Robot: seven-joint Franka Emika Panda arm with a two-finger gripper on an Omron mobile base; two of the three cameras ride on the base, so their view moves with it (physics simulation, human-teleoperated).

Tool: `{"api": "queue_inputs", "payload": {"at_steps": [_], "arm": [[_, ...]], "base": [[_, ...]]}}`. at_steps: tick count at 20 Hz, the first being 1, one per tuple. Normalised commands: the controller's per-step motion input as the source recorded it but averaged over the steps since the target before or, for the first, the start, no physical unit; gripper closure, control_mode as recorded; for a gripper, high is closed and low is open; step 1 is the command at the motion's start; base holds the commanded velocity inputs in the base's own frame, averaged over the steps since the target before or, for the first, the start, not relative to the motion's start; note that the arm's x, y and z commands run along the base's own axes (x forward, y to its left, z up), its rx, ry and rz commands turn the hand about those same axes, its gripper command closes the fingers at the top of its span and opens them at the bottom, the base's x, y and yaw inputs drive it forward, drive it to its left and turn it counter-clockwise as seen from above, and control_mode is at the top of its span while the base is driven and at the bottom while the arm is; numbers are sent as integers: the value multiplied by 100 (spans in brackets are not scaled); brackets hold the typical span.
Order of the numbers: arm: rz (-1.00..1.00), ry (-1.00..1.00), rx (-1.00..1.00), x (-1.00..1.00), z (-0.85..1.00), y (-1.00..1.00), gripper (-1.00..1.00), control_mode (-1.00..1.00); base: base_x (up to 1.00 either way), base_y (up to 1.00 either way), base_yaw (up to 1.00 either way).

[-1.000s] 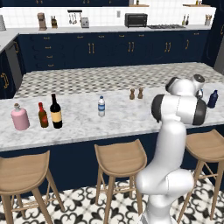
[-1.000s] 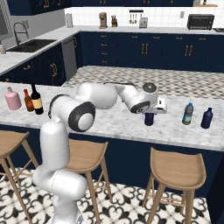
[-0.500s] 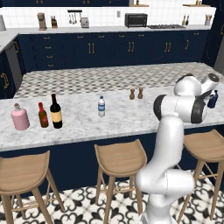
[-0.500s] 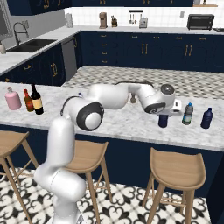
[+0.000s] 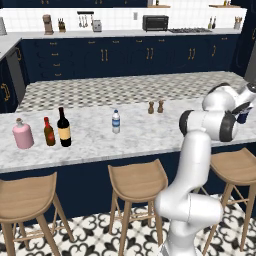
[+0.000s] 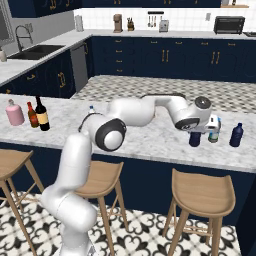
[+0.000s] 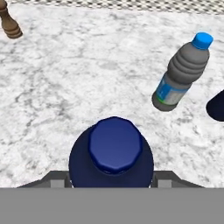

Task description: Move the plastic bottles in the middle to the plastics group, and the glass bottles in the middle to the glass group.

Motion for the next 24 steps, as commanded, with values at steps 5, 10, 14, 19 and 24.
{"api": "queue_inputs", "payload": {"at_steps": [5, 10, 14, 19, 24], "arm": [[0, 0, 0, 0, -10, -34, 100, -100], [0, 0, 0, 1, -12, -30, 100, -100], [0, 0, 0, 20, -10, -2, 100, -100], [0, 2, 0, 3, -46, 1, 100, -100], [0, 5, -1, 0, -50, 1, 100, -100]], "base": [[0, 0, 0], [0, 0, 0], [0, 0, 0], [0, 0, 0], [0, 0, 0]]}}
